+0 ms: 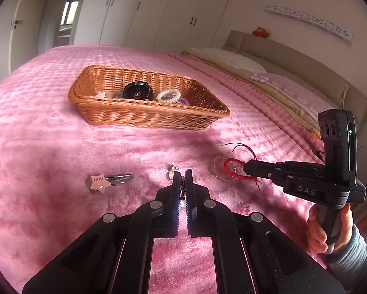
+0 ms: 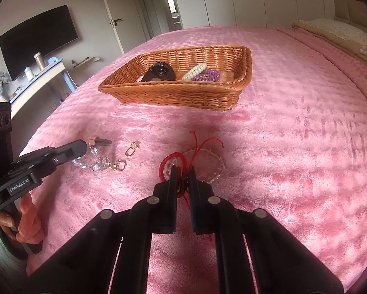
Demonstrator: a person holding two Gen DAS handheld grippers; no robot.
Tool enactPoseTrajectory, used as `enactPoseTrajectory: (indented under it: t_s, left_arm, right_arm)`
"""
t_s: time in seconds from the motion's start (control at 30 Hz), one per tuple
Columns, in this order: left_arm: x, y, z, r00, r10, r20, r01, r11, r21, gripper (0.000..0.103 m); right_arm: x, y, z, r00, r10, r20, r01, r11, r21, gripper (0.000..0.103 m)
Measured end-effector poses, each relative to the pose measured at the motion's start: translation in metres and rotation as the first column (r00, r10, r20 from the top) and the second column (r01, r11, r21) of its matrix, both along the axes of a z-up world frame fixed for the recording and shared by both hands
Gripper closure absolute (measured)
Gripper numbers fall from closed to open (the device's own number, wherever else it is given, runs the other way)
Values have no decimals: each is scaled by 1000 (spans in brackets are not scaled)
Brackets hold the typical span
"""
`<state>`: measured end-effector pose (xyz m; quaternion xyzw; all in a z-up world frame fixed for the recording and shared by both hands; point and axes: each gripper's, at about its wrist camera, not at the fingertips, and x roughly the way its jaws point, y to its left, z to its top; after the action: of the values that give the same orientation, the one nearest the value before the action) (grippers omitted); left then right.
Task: Organize jewelry
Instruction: 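Carry the charm and red string into the basket and release both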
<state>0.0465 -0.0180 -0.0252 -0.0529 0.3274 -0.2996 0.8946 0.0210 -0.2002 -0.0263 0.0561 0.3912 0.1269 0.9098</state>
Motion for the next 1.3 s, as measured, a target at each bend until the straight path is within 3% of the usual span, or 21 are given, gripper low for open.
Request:
enactPoseTrajectory:
  t_s: [0.53, 0.83, 1.07, 1.3]
  left_arm:
    - [-6, 15, 21, 997, 37, 68, -34, 998, -49, 101]
    - [-2, 23, 68, 990, 63, 129, -59, 998, -36, 101]
    - [39, 11, 115, 975, 59, 215, -58, 998, -9, 101]
    - [109, -2, 115, 966, 110, 233, -112, 994, -6, 101]
  right_arm:
    - [-4, 13, 36, 996, -1, 88, 1, 1000, 6, 96]
    - [6, 18, 83, 987, -17, 161, 17, 1000, 3, 96]
    - [55, 17, 125, 980, -33, 198, 36, 999, -12, 96]
    - [134, 12, 117, 985, -75, 152, 74, 997, 13, 96]
